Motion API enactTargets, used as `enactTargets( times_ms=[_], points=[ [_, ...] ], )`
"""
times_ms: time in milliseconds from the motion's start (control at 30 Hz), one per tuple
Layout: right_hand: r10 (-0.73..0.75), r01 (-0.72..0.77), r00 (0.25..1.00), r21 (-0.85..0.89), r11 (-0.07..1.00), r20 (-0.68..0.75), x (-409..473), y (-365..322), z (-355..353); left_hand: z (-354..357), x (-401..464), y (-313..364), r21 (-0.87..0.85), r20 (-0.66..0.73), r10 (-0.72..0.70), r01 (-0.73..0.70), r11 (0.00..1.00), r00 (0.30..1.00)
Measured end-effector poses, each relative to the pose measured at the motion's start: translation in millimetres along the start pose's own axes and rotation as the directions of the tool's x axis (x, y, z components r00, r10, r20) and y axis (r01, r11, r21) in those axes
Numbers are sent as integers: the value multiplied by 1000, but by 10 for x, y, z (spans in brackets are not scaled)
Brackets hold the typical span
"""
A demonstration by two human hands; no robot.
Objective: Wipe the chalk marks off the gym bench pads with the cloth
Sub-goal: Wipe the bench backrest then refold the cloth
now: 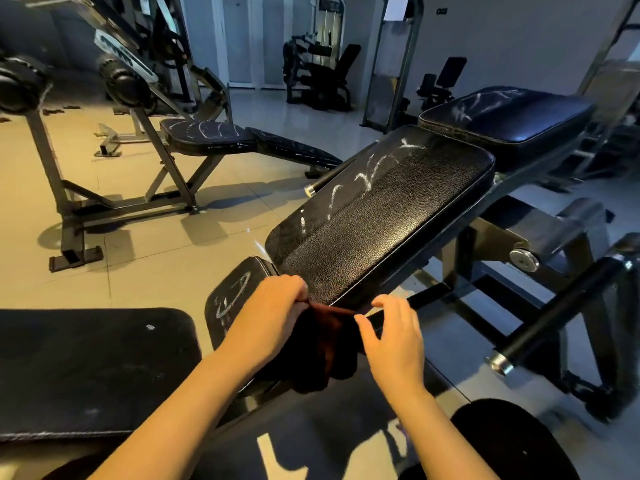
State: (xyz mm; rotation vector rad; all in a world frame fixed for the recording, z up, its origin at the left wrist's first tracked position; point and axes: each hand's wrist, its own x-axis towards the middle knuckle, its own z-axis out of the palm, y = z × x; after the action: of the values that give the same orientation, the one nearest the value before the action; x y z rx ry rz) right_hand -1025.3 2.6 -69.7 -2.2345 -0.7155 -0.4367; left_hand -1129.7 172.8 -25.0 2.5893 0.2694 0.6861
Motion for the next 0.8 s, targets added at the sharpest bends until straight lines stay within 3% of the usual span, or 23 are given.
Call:
enactTargets(
  times_ms=[67,133,267,333,433,567,700,800],
  points=[
    [19,-28,980,43,999,199,-61,-20,9,-24,-203,101,89,66,30,-36,995,997],
    [-2,-56,910,127,990,414,-165,-58,54,-24,-477,186,228,55,135,-144,963,989],
    [-69,-124,675,206,971,735,-557,-233,186,-189,-894,314,375,7,214,-201,905,977],
    [-132,-145,594,267,953,793,-777,-347,219,-338,-1007,393,406,-25,187,-161,899,982],
    [-188,-212,586,374,903,788,-988,-502,163,-528,-1141,459,474,-66,176,-124,872,982],
    [-255,-447,560,546,708,788,-1106,-779,-53,-762,-1244,465,507,-91,207,-133,852,974],
    [-144,-274,675,427,862,724,-1177,-942,32,-914,-1278,320,539,-87,248,-164,826,965],
    [-36,-245,758,336,909,651,-1179,-944,221,-996,-1279,151,497,-92,252,-175,850,963]
  ],
)
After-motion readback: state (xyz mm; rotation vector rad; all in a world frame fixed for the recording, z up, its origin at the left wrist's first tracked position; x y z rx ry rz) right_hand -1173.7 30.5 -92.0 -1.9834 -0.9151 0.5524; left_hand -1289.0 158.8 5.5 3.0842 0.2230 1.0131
